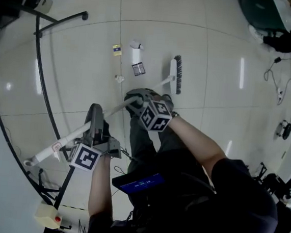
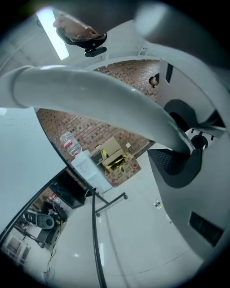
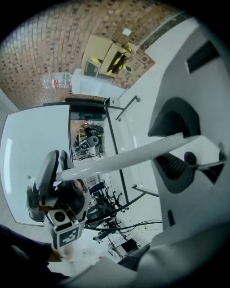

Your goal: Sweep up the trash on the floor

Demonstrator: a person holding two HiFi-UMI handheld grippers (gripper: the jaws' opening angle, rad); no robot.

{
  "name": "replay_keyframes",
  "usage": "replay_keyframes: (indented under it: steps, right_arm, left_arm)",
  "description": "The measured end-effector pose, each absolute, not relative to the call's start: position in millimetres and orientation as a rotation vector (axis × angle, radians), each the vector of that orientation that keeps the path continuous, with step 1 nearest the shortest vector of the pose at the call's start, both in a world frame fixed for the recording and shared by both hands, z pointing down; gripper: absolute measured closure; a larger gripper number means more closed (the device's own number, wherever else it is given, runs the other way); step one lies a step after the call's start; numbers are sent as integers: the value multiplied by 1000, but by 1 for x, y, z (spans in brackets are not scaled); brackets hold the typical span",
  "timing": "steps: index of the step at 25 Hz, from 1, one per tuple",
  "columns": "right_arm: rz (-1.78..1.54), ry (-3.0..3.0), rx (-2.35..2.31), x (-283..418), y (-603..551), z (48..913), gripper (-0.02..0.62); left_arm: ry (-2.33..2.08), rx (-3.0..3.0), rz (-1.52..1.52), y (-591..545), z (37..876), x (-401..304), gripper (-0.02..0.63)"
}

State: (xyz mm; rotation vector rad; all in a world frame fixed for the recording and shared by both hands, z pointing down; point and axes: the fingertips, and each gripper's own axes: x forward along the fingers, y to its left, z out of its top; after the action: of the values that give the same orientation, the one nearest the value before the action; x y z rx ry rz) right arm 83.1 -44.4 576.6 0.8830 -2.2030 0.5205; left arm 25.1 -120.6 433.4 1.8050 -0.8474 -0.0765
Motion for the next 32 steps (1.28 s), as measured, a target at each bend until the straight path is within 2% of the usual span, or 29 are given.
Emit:
replay_keyframes:
  steps: [6,16,23,32]
  right_arm:
    - [497,-2120,1064,156,-36,504,465]
    - [334,-1949,1153,245,-29,413,483]
    - [224,-1926,1245,279,-29,370,480]
    - [176,-2043,1192,293,-11,367,481]
  left_arm:
    - [-627,1897,-22,-111,368,96,561]
    - [-329,2026,-96,-109,275,183,561]
    - [-302,2022,-155,-103,236,208,560]
    - [-422,2050,-187,-74,225,220,552]
